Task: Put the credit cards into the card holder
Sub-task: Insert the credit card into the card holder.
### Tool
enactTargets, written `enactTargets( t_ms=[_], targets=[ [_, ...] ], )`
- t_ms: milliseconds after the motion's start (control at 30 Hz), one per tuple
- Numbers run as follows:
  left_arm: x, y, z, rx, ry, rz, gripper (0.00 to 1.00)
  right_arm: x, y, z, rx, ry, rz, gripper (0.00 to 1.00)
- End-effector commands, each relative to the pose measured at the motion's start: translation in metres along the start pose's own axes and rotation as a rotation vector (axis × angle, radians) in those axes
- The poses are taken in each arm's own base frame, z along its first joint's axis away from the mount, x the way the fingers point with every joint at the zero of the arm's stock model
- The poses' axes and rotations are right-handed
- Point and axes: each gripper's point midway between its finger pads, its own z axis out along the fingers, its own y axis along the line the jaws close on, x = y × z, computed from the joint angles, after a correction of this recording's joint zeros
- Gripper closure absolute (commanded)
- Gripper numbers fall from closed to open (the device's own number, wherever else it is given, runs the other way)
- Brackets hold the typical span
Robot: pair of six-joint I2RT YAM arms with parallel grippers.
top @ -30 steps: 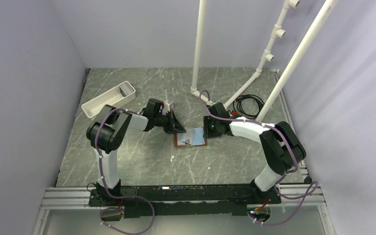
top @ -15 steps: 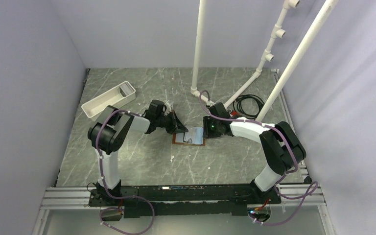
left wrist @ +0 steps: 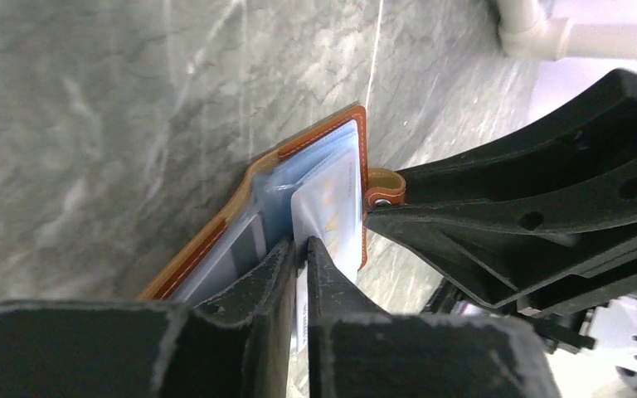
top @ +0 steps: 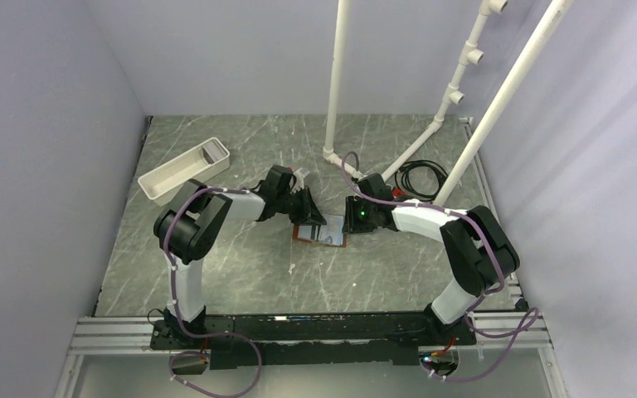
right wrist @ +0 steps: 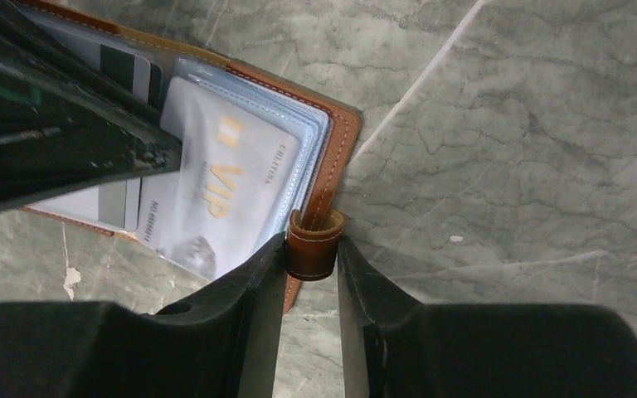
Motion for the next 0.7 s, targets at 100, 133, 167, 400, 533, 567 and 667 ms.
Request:
enactTargets(
  t_ms=[100,133,167,400,533,567,667],
  targets=[
    [0.024,-0.013,0.007,-0.054,0.075,0.125,0.78,0.010,0.009,0.004,-0.058,0.027,0.015,0.71],
    [0.025,-0.014,0.007,-0.047,0.078,0.121,0.76,0.011,0.008,0.004,-0.056,0.029,0.015,0.71],
    [0.026,-0.014,0.006,-0.047,0.080,0.116,0.72,0.011,0.008,0.003,-0.054,0.031,0.016,0.71],
    [0.027,-0.018,-0.015,-0.084,0.097,0.145,0.53,0.011,-0.001,-0.003,-0.036,0.020,0.021,0.72],
    [0.020,-0.018,-0.032,-0.169,0.085,0.177,0.44,0.010,-0.004,-0.006,-0.032,0.017,0.022,0.72],
    [0.017,-0.018,-0.035,-0.190,0.075,0.188,0.43,0.010,-0.004,-0.006,-0.033,0.017,0.022,0.72],
    [0.011,-0.021,-0.044,-0.222,0.047,0.210,0.41,0.008,-0.003,-0.007,-0.039,0.016,0.019,0.72]
  ],
)
